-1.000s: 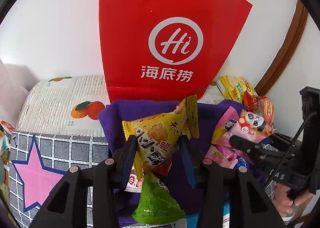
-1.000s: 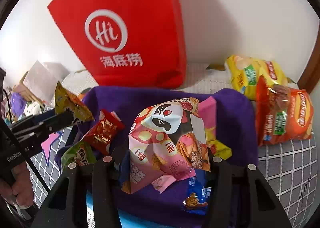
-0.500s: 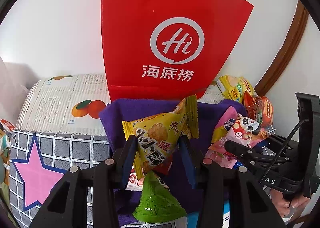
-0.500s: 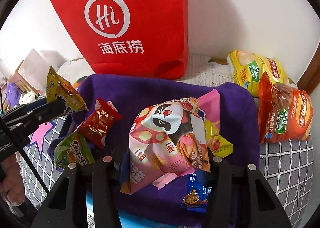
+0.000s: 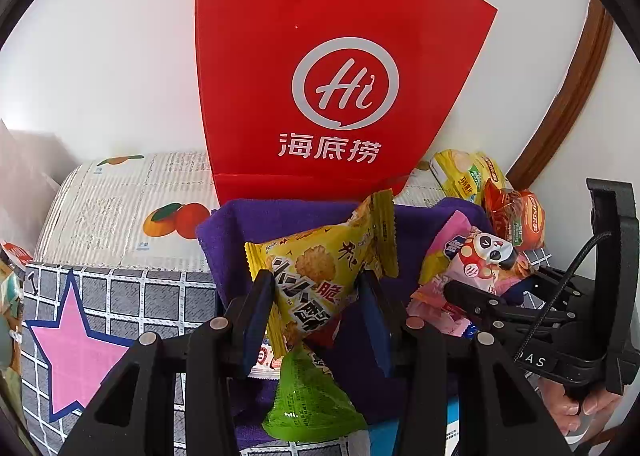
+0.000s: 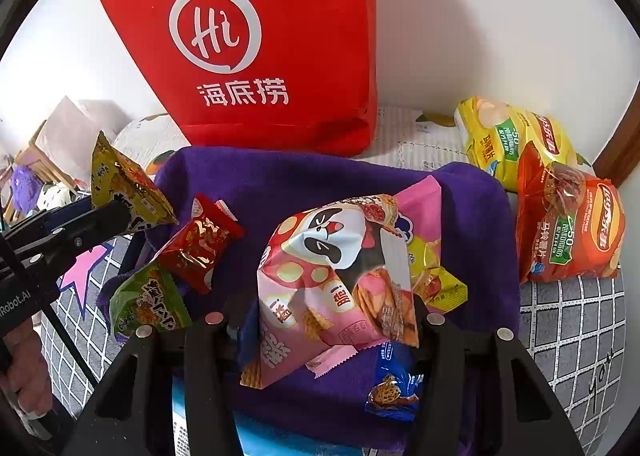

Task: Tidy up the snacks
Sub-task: 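Lower the panda-print bag onto the towel with the right tool while left holds yellow bag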

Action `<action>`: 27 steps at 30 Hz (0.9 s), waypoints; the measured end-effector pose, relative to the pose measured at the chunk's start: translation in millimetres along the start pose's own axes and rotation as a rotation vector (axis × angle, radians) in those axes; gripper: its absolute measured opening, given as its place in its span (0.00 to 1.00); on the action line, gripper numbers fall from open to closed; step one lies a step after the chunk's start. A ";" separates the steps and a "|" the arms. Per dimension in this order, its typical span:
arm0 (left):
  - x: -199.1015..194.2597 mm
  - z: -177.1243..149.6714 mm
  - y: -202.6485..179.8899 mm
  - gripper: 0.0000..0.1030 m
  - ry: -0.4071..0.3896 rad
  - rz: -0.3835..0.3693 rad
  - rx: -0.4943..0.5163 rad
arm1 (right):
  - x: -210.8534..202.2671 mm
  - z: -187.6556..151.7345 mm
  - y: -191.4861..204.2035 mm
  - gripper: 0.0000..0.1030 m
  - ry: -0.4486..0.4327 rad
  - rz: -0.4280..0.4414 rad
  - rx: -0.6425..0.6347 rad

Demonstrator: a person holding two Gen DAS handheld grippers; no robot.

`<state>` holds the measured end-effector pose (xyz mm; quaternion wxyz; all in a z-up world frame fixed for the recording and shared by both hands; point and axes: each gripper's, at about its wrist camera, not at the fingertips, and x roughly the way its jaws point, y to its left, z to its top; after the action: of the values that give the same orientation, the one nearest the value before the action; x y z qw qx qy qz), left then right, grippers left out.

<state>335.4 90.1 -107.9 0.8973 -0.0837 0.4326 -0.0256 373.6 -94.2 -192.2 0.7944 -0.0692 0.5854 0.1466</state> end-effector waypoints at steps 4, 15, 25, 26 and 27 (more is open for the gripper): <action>-0.6 0.4 0.8 0.41 -0.003 0.002 -0.003 | -1.2 -0.2 -2.9 0.52 -0.002 -0.005 0.006; -0.2 0.3 -0.4 0.40 -0.004 0.004 0.000 | -9.3 1.6 -8.0 0.59 -0.025 -0.004 0.023; 2.4 -1.0 -1.2 0.41 0.004 0.004 0.001 | -20.7 3.2 -9.5 0.68 -0.065 0.014 0.027; 3.3 -1.3 -1.4 0.41 0.006 0.003 0.003 | -25.0 3.3 -9.2 0.71 -0.086 0.016 0.028; 4.0 -1.4 -1.9 0.41 0.009 0.002 0.004 | -28.9 3.4 -9.3 0.74 -0.103 0.019 0.031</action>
<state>336.9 87.5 -111.6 0.8955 -0.0812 0.4368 -0.0257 371.8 -106.5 -164.2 0.8230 -0.0437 0.5465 0.1484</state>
